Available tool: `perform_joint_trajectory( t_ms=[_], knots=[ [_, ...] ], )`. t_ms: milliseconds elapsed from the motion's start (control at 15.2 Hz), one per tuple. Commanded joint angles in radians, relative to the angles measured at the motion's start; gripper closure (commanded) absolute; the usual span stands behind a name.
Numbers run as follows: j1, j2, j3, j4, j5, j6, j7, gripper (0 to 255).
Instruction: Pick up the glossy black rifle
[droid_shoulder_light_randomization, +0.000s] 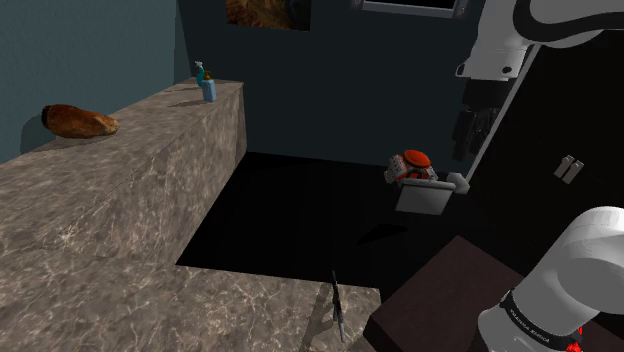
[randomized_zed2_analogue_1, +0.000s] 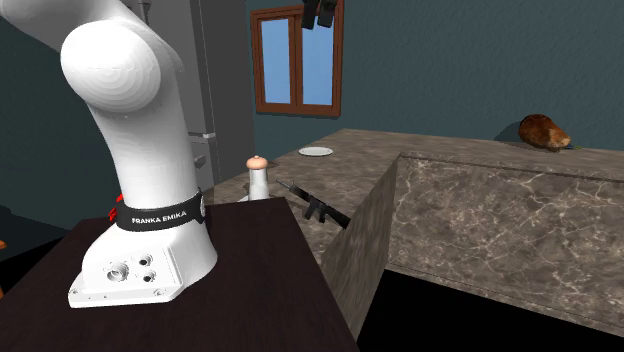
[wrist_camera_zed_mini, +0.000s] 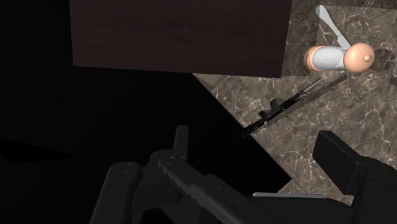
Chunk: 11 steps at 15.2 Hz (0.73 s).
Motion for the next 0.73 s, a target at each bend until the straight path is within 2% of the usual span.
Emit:
perform_joint_trajectory(
  t_ms=[0,660],
  knots=[
    [0.000,0.000,0.000,0.000,0.000,0.000,0.000,0],
    [0.017,0.018,0.184,-0.255,0.167,0.288,0.277,0]
  ],
)
